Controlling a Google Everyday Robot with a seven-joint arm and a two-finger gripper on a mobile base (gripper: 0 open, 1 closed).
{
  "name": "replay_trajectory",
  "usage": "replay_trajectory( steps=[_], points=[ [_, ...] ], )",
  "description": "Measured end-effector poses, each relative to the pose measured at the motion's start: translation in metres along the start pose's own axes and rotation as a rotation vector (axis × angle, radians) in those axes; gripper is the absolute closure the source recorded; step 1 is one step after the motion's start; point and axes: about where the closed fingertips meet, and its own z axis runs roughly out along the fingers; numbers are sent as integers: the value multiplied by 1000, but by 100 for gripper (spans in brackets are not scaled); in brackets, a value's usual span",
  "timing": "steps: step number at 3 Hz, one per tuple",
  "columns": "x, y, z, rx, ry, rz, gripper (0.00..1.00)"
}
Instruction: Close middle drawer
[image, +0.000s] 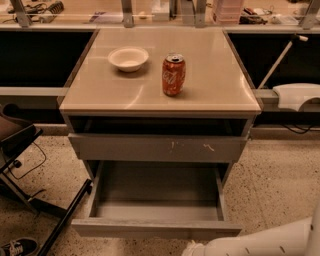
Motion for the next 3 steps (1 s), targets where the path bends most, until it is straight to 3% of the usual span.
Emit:
replay_trajectory(
  steps=[1,2,3],
  points=[
    [-48,8,-42,26,-18,-43,0],
    [-105,11,-37,-7,-33,-90,0],
    [-105,11,-37,-7,-33,-90,0]
  ],
)
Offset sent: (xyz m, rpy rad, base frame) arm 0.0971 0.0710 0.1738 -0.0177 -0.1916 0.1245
